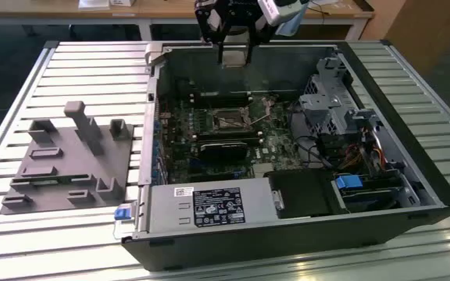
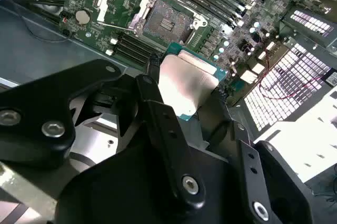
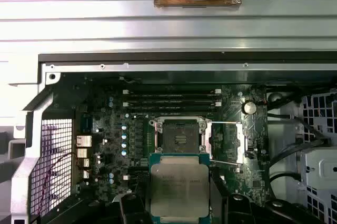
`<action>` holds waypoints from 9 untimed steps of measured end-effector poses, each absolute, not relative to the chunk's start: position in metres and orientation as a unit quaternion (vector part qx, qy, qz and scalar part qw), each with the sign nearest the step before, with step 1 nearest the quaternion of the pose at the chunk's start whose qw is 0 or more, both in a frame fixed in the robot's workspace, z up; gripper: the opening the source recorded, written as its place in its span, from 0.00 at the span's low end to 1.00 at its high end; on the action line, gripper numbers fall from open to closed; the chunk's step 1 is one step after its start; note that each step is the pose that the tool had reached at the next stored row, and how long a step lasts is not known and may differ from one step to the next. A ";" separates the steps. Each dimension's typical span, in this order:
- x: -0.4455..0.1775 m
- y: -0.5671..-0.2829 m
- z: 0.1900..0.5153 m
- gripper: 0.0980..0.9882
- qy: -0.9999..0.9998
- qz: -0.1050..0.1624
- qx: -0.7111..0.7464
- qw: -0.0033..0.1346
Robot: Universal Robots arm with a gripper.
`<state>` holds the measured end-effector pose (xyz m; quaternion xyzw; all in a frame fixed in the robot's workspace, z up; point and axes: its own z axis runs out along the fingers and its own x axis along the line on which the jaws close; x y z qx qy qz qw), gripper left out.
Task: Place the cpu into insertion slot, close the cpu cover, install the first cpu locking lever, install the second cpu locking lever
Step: 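Place the cpu into insertion slot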
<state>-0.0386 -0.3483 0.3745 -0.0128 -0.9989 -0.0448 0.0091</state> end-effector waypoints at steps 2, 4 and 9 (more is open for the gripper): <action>-0.039 -0.348 0.374 0.49 -0.999 -0.045 -0.013 0.009; -0.039 -0.348 0.374 0.49 -0.999 -0.045 -0.013 0.009; -0.039 -0.348 0.374 0.49 -0.999 -0.045 -0.013 0.009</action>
